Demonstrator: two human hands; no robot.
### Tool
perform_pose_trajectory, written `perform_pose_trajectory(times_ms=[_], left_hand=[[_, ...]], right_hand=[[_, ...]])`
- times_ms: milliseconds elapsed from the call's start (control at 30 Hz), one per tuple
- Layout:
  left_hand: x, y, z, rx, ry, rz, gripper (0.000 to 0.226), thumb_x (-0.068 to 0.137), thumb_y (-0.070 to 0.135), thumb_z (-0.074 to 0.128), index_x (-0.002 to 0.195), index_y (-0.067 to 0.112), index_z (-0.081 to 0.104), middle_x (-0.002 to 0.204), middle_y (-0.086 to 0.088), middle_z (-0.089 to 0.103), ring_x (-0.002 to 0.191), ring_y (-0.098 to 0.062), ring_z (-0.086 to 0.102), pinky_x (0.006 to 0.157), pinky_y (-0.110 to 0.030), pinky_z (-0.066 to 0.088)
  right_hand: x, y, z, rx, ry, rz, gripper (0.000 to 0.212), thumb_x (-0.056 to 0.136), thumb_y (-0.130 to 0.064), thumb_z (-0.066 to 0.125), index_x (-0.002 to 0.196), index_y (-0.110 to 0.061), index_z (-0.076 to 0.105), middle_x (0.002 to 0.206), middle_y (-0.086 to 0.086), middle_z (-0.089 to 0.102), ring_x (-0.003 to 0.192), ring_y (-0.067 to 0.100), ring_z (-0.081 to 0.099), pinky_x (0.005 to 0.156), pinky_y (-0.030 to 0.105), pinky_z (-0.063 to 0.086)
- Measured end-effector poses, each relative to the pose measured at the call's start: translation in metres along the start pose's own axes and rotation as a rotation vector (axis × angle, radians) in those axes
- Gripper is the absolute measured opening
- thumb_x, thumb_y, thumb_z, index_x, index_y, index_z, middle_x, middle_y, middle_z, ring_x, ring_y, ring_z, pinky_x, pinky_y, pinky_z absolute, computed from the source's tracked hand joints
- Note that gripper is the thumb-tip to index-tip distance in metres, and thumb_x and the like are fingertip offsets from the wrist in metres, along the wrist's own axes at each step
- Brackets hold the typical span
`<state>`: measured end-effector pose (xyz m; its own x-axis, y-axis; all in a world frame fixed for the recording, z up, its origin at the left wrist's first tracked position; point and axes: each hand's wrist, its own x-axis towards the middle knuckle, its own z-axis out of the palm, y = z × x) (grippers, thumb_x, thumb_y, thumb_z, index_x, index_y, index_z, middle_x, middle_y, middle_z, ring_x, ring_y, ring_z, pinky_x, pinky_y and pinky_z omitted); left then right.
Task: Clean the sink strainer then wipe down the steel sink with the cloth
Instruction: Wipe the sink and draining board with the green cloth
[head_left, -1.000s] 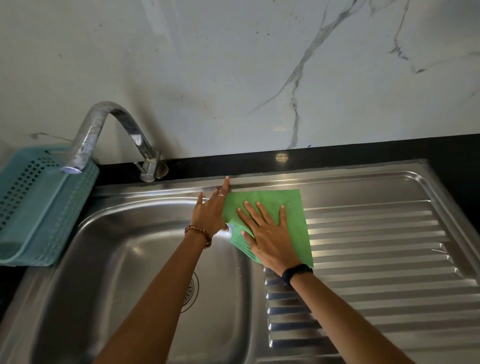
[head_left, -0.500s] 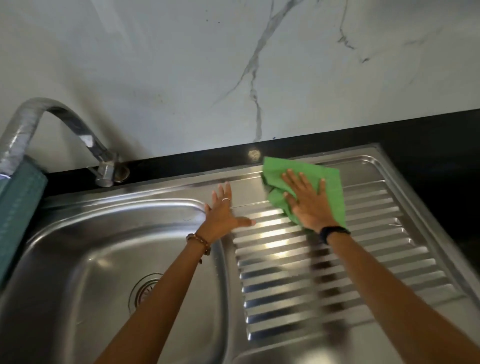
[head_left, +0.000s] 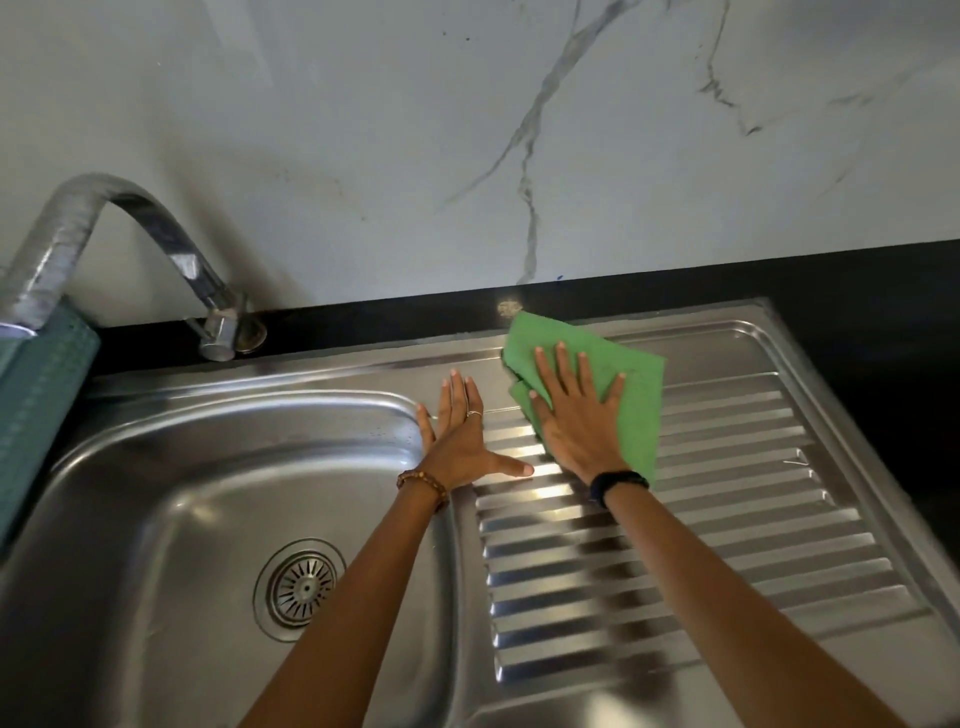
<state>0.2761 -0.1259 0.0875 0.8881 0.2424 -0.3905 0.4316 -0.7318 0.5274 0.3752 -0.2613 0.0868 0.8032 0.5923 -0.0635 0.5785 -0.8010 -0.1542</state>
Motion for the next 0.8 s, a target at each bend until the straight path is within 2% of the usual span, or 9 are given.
perform_pose_trajectory(times_ms=[133,233,300,367,433,533,633,700,800], left_hand=[[0.001,0.0,0.0,0.016,-0.016,-0.018,0.142,0.051,0.076,0.065,0.138,0.021,-0.033,0.147,-0.004,-0.04,0.122,-0.011,-0.043,0.097,-0.043,-0.031],[0.0,0.006,-0.007,0.063,-0.026,-0.046,0.143,0.036,0.093,0.047,0.13,0.028,-0.039,0.145,-0.004,-0.041,0.125,-0.013,-0.039,0.102,-0.05,-0.026],[-0.002,0.012,-0.006,0.033,0.068,-0.1,0.14,0.029,0.102,0.024,0.131,0.028,-0.037,0.143,-0.002,-0.04,0.129,-0.016,-0.034,0.105,-0.051,-0.022],[-0.009,0.027,0.011,0.031,0.242,-0.109,0.124,0.041,0.1,0.009,0.133,0.028,-0.032,0.142,0.002,-0.039,0.132,-0.014,-0.03,0.106,-0.048,-0.021],[-0.013,0.059,0.033,0.066,0.342,-0.062,0.106,0.054,0.094,0.002,0.134,0.032,-0.03,0.141,0.01,-0.038,0.134,-0.012,-0.029,0.107,-0.044,-0.021],[0.0,0.127,0.064,0.102,0.32,0.025,0.095,0.059,0.089,-0.005,0.135,0.036,-0.026,0.144,0.01,-0.034,0.136,-0.014,-0.029,0.108,-0.043,-0.023],[0.023,0.184,0.084,0.124,0.278,0.083,0.096,0.054,0.089,-0.009,0.134,0.039,-0.026,0.143,0.007,-0.035,0.135,-0.017,-0.032,0.105,-0.045,-0.026],[0.03,0.202,0.097,0.138,0.224,0.055,0.107,0.045,0.093,-0.012,0.135,0.036,-0.026,0.144,0.004,-0.035,0.135,-0.02,-0.032,0.104,-0.048,-0.026],[0.03,0.202,0.104,0.205,0.145,-0.024,0.13,0.034,0.095,-0.014,0.144,0.025,-0.018,0.154,-0.006,-0.025,0.142,-0.026,-0.023,0.109,-0.051,-0.02]], right_hand=[[0.018,-0.009,0.002,-0.092,-0.032,-0.358,0.053,0.097,-0.046,0.013,0.141,-0.039,-0.015,0.154,-0.003,-0.017,0.146,0.027,-0.008,0.11,0.066,-0.006],[0.024,-0.004,-0.001,-0.081,-0.066,-0.462,0.052,0.097,-0.046,0.013,0.145,-0.038,-0.006,0.157,-0.005,-0.011,0.146,0.022,-0.008,0.107,0.061,-0.015],[0.025,0.007,-0.005,-0.03,-0.067,-0.443,0.051,0.099,-0.043,0.019,0.147,-0.037,0.002,0.159,-0.008,-0.003,0.147,0.019,-0.006,0.106,0.06,-0.018],[0.025,0.033,-0.011,0.011,-0.062,-0.414,0.051,0.099,-0.043,0.02,0.147,-0.036,0.006,0.159,-0.011,-0.001,0.147,0.017,-0.004,0.106,0.06,-0.019],[0.027,0.074,-0.017,0.025,-0.048,-0.367,0.051,0.099,-0.043,0.02,0.147,-0.037,0.005,0.158,-0.013,-0.002,0.146,0.016,-0.005,0.107,0.061,-0.018],[0.029,0.158,-0.027,0.017,-0.036,-0.234,0.051,0.099,-0.043,0.019,0.146,-0.039,0.0,0.158,-0.012,-0.007,0.145,0.015,-0.008,0.108,0.061,-0.017],[0.028,0.223,-0.042,0.035,-0.031,-0.124,0.052,0.1,-0.037,0.022,0.148,-0.033,-0.001,0.158,-0.006,-0.006,0.147,0.019,-0.004,0.115,0.054,-0.008],[0.024,0.233,-0.049,0.043,-0.031,-0.126,0.053,0.101,-0.034,0.022,0.148,-0.028,0.0,0.159,-0.001,-0.003,0.147,0.022,0.0,0.119,0.048,-0.004],[0.001,0.226,-0.047,0.046,-0.037,-0.087,0.053,0.1,-0.034,0.021,0.149,-0.024,0.001,0.16,0.005,0.002,0.147,0.025,0.004,0.118,0.046,-0.004]])
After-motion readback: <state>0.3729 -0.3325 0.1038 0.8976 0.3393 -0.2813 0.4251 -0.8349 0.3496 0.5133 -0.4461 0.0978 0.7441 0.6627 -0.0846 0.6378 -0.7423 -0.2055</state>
